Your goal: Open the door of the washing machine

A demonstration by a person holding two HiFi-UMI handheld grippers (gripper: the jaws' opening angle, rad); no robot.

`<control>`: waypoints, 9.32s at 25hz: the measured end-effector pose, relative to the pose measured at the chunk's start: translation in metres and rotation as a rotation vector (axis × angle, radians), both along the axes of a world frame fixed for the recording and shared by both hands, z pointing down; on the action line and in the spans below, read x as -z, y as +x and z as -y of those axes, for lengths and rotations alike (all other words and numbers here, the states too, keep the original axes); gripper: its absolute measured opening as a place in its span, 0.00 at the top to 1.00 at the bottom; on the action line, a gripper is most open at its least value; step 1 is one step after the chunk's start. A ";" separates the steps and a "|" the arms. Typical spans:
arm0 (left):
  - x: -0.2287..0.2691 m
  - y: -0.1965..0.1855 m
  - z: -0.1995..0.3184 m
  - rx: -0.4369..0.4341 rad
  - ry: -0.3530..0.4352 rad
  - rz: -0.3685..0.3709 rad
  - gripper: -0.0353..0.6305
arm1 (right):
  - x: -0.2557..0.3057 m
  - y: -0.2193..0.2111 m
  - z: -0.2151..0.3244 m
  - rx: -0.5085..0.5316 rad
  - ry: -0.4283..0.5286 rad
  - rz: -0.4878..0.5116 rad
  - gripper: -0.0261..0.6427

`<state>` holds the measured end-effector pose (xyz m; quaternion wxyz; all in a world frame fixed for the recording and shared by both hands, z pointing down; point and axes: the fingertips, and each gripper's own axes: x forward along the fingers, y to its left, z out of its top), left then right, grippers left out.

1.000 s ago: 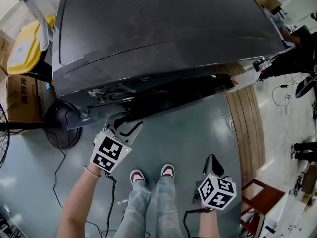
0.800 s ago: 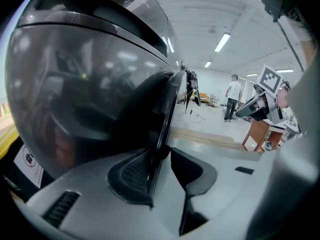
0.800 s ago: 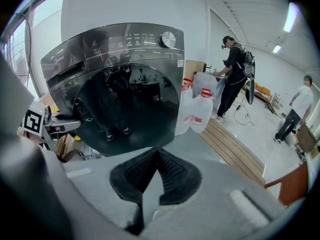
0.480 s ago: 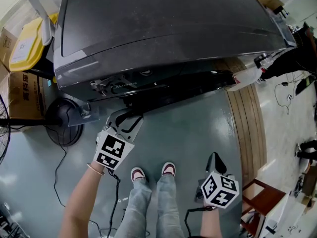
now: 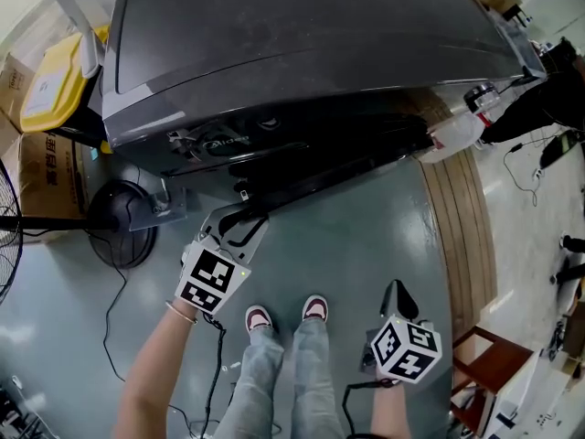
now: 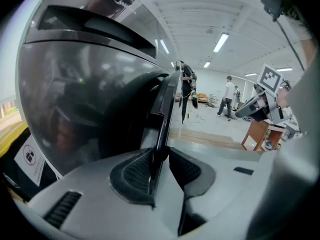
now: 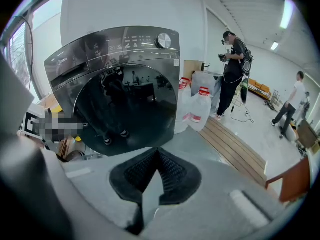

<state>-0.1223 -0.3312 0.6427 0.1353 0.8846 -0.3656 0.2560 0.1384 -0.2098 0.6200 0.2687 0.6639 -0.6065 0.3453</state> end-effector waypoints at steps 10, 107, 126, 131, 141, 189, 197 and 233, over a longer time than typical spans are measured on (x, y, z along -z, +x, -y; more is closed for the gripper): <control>-0.004 0.035 -0.054 -0.056 -0.023 -0.042 0.82 | 0.007 0.020 -0.016 -0.037 0.023 -0.012 0.95; -0.008 0.350 -0.233 -0.075 -0.259 -0.106 0.77 | 0.005 0.298 -0.309 -0.618 0.000 -0.025 0.95; -0.008 0.422 -0.230 -0.067 -0.239 -0.071 0.76 | -0.001 0.356 -0.373 -0.766 0.003 -0.025 0.95; -0.007 0.443 -0.228 -0.071 -0.226 -0.057 0.76 | -0.002 0.368 -0.382 -0.786 0.004 -0.026 0.95; -0.007 0.482 -0.220 -0.094 -0.192 -0.026 0.76 | -0.004 0.382 -0.395 -0.818 -0.001 -0.027 0.95; 0.125 0.348 -0.188 0.132 -0.147 -0.001 0.81 | 0.081 0.293 -0.235 -0.455 0.095 0.046 0.95; 0.261 0.207 -0.170 0.295 -0.063 -0.062 0.88 | 0.184 0.165 -0.164 -0.142 0.160 0.074 0.95; 0.424 -0.008 -0.160 0.563 0.223 -0.244 0.94 | 0.379 0.038 -0.074 0.158 0.438 -0.077 0.95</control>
